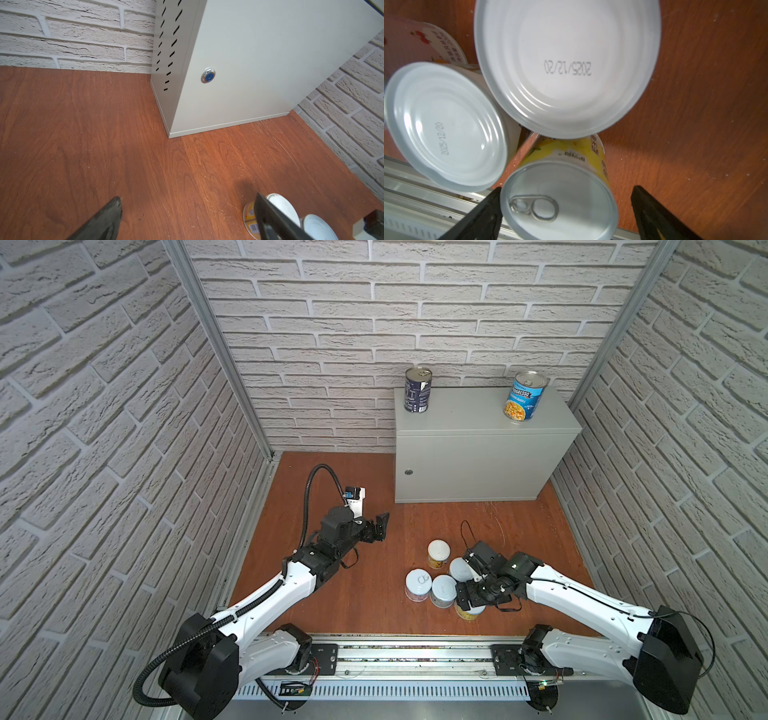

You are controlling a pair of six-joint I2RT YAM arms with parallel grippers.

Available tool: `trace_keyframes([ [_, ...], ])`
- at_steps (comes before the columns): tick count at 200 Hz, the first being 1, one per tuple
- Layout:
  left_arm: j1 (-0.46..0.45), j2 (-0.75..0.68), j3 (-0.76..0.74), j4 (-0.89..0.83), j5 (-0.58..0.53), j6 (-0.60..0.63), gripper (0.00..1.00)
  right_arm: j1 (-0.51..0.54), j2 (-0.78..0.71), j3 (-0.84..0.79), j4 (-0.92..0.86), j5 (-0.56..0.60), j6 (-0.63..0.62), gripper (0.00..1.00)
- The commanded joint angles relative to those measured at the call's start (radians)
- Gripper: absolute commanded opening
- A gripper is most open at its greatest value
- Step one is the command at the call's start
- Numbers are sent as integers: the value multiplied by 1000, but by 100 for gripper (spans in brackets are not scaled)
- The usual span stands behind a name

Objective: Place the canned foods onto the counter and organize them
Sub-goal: 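Lower the right gripper over the yellow pineapple can and close on it, then lift the yellow pineapple can with the right gripper toward the left gripper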

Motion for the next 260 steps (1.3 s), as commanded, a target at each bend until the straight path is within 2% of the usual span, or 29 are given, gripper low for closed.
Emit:
trace_keyframes([
  [1, -3, -21, 24, 13, -8, 1, 98, 13, 5, -9, 17, 25, 24, 93],
  [75, -3, -35, 21, -3, -20, 7, 98, 43, 63, -5, 21, 76, 33, 93],
  [79, -3, -35, 20, -3, -21, 7, 98, 45, 64, -5, 23, 77, 34, 92],
  [99, -3, -38, 17, -2, -24, 7, 98, 44, 67, -4, 24, 78, 36, 73],
  [117, -3, -37, 17, 0, -23, 6, 98, 45, 64, 0, 22, 77, 40, 71],
  [127, -3, -34, 17, 4, -22, 6, 98, 44, 61, 6, 16, 77, 38, 66],
  [206, -4, -30, 14, 10, -15, 12, 98, 44, -6, 63, -41, 83, 51, 60],
  [260, -4, -51, -2, 4, -18, 25, 98, 45, -27, 146, -91, 67, 68, 53],
])
